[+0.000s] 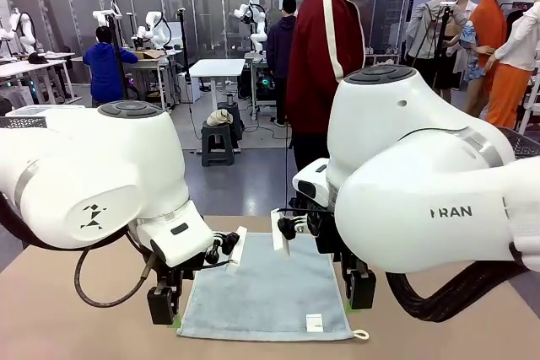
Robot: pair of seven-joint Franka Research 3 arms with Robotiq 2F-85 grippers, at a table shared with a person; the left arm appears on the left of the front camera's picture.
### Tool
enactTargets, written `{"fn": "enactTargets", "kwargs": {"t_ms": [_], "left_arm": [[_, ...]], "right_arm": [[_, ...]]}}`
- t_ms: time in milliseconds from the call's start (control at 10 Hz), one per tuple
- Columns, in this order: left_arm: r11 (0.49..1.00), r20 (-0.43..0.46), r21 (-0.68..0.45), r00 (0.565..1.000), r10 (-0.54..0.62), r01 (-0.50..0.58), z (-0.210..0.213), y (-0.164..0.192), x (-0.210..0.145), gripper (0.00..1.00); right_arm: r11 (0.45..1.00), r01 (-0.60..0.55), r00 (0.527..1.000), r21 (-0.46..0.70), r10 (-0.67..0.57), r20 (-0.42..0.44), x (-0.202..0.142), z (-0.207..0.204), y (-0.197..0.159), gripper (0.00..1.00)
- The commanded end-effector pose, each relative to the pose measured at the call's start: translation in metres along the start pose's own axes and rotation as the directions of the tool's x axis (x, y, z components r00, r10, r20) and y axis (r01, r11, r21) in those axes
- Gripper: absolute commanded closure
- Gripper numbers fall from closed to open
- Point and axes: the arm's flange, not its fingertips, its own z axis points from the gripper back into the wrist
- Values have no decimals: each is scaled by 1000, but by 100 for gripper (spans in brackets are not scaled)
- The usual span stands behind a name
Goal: Fold the towels and place them in the basket.
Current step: When a person lays out a Towel with hook on the table, fold it in half twice.
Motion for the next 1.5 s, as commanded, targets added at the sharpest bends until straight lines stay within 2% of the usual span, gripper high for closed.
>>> {"fn": "enactTargets", "kwargs": {"t_ms": [0, 500, 1400], "left_arm": [[1000, -1, -7, 1000, 28, -28, -10, 4, 4, 0], [994, 8, -81, 997, 80, -79, -74, 7, -1, 0], [998, 28, 10, 998, 55, -55, -117, 21, -12, 0]], "right_arm": [[1000, 8, 1000, 8, -8, -4, 1, -9, -8, 0], [997, 21, 1000, 72, -22, 12, -4, -76, -26, 0], [999, 30, 999, 42, -30, 15, -10, -136, -27, 0]]}}
